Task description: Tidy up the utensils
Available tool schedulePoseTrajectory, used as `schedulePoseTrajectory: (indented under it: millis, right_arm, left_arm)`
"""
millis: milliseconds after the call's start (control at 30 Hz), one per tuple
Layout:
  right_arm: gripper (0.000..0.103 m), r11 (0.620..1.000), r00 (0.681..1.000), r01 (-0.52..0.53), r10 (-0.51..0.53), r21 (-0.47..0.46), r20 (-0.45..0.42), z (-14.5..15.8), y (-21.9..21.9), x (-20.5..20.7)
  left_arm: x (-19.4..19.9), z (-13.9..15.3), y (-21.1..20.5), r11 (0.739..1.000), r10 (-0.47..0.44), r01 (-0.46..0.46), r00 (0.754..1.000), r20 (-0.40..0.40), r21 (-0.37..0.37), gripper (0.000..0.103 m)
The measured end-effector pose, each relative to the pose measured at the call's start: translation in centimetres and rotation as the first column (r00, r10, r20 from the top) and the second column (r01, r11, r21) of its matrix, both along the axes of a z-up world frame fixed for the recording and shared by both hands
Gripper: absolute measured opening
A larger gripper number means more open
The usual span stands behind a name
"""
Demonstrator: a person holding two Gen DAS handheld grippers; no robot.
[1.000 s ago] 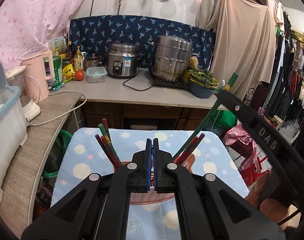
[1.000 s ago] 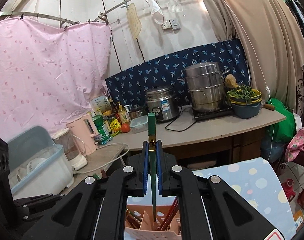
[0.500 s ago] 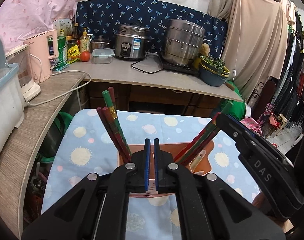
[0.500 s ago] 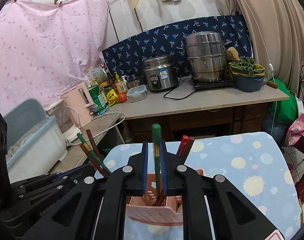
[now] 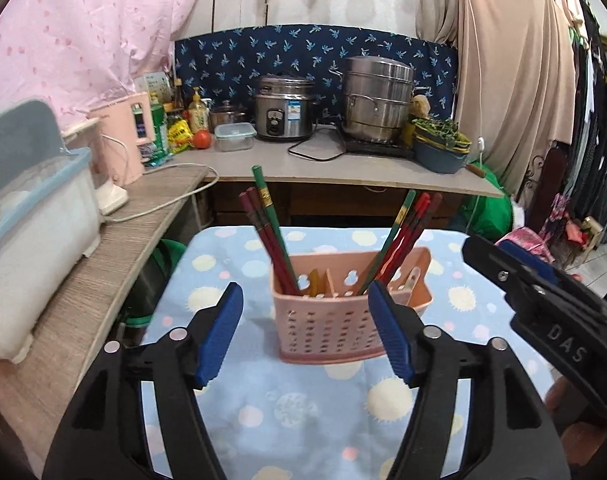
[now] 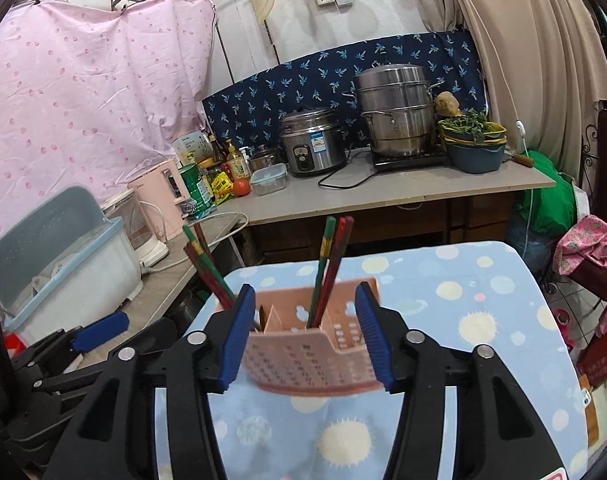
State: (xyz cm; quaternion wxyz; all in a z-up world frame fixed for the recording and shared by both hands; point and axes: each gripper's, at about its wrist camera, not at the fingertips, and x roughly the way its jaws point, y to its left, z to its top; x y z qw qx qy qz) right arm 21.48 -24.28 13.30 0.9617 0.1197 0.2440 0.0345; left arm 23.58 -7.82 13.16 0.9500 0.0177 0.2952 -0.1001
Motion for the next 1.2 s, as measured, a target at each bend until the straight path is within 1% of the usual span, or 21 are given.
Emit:
schedulePoseTrajectory:
  millis: [133, 267, 367, 500, 700, 833, 967, 1067, 1200]
  right_arm:
    - [0.059, 0.999, 1.000, 0.013, -0.013, -0.041, -0.006, -0.8, 0.4, -2.6]
    - [0.060, 0.996, 1.000, 0.027, -0.028, -0.085, -0.014, -1.6, 0.9, -4.9]
    - [0.061, 0.993, 0.999, 0.044, -0.045, -0.113, -0.012, -2.2, 1.3, -6.4]
    - [0.062, 0.989, 0.997, 0.069, -0.072, -0.129, -0.020, -2.9, 1.5, -7.8]
    - [0.062, 0.983, 0.994, 0.094, -0.100, -0.156, -0.033, -3.8, 1.7, -9.3]
    - [0.062, 0.986, 0.992, 0.096, -0.106, -0.139, -0.061, -4.5, 1.5, -9.9]
    - [0.062, 0.984, 0.990, 0.107, -0.119, -0.143, -0.075, -5.2, 1.6, -10.5]
    - [0.062, 0.981, 0.989, 0.110, -0.124, -0.160, -0.081, -5.6, 1.9, -10.7]
    - [0.072, 0.975, 0.986, 0.125, -0.143, -0.181, -0.087, -6.0, 1.9, -11.0]
  left_arm:
    - [-1.9, -0.8, -0.2, 0.999, 0.015, -0.014, 1.000, -0.015, 0.033, 0.063]
    - [-3.6, -1.6, -0.3, 0.997, 0.032, -0.031, 0.999, -0.014, 0.069, 0.064]
    - [-5.0, -2.4, -0.2, 0.996, 0.036, -0.034, 0.999, -0.018, 0.078, 0.066]
    - [-6.5, -3.2, -0.3, 0.993, 0.065, -0.064, 0.998, -0.004, 0.102, 0.067]
    - [-7.8, -4.5, 0.3, 0.994, 0.075, -0.071, 0.996, -0.048, 0.077, 0.068]
    - [-8.2, -5.2, 0.8, 0.994, 0.087, -0.083, 0.994, -0.061, 0.075, 0.068]
    - [-8.3, -5.7, 1.4, 0.993, 0.098, -0.093, 0.992, -0.079, 0.072, 0.069]
    - [-8.5, -6.1, 1.7, 0.991, 0.113, -0.107, 0.991, -0.076, 0.076, 0.076]
    - [-8.7, -6.6, 2.1, 0.988, 0.130, -0.124, 0.989, -0.070, 0.091, 0.084]
